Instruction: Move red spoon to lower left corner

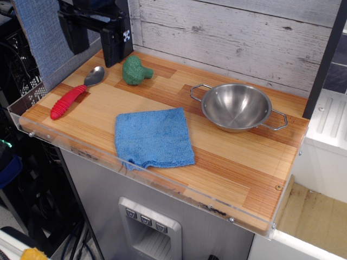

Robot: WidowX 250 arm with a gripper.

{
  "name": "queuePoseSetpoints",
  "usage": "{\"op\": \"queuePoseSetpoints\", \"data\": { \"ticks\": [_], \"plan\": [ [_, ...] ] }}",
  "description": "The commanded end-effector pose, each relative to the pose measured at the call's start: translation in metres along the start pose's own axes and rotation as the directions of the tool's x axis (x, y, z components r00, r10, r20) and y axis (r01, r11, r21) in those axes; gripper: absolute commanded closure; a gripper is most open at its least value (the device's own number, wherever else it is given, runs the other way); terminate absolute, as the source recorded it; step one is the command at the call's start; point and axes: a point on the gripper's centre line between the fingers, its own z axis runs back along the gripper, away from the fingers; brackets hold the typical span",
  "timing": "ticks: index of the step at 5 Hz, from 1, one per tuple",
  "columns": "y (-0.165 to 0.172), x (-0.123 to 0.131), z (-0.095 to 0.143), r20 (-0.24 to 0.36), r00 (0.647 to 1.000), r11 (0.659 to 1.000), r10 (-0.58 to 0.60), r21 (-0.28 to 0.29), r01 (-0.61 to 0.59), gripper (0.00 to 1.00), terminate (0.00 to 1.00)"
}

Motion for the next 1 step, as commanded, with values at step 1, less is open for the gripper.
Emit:
{"op": "queuePoseSetpoints", "data": {
  "ticks": [1],
  "plan": [
    [0.0035, 0.0007, 0.0106, 0.036, 0.999, 1.0, -0.001, 0.019, 0.001, 0.0, 1.0]
  ]
}}
